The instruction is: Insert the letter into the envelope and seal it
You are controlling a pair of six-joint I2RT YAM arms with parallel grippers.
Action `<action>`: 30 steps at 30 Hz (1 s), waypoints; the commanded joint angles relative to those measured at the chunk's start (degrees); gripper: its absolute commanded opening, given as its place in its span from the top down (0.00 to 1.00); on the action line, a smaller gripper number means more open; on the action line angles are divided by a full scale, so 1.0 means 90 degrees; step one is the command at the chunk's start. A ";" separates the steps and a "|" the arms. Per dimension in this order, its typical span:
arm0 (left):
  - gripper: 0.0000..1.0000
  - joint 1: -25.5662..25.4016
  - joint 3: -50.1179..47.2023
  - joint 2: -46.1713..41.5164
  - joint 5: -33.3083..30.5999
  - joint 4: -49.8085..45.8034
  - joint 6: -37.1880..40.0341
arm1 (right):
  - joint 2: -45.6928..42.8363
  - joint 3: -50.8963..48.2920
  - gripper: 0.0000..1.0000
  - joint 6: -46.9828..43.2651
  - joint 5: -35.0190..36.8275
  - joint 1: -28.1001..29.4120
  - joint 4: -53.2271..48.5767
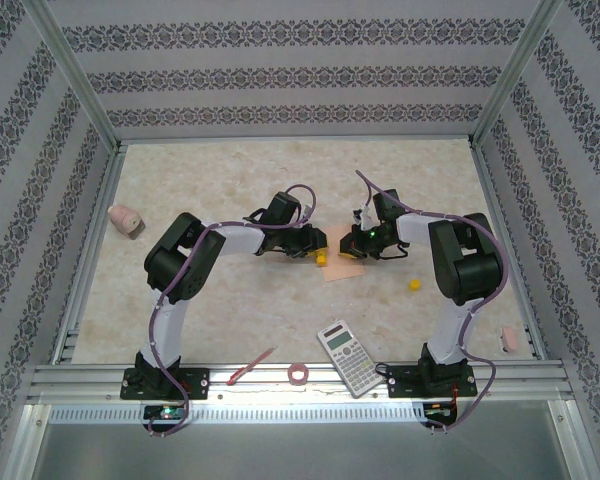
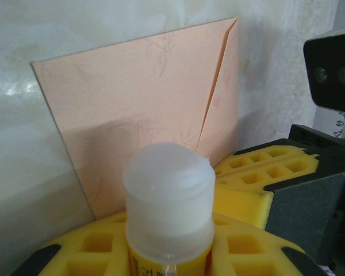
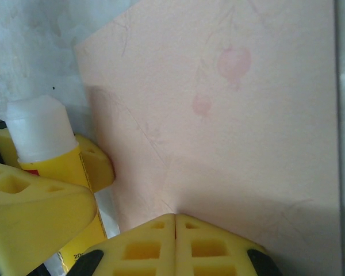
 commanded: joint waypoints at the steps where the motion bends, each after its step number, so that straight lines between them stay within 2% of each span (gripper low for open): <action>1: 1.00 0.0067 -0.0018 0.0053 0.0098 0.0018 0.0042 | 0.0147 0.0076 1.00 -0.0021 0.0194 0.0041 -0.0203; 30: 1.00 0.0066 0.0055 0.0077 0.0118 -0.0033 0.0055 | 0.0261 0.0026 1.00 -0.0008 0.0258 0.0012 -0.0141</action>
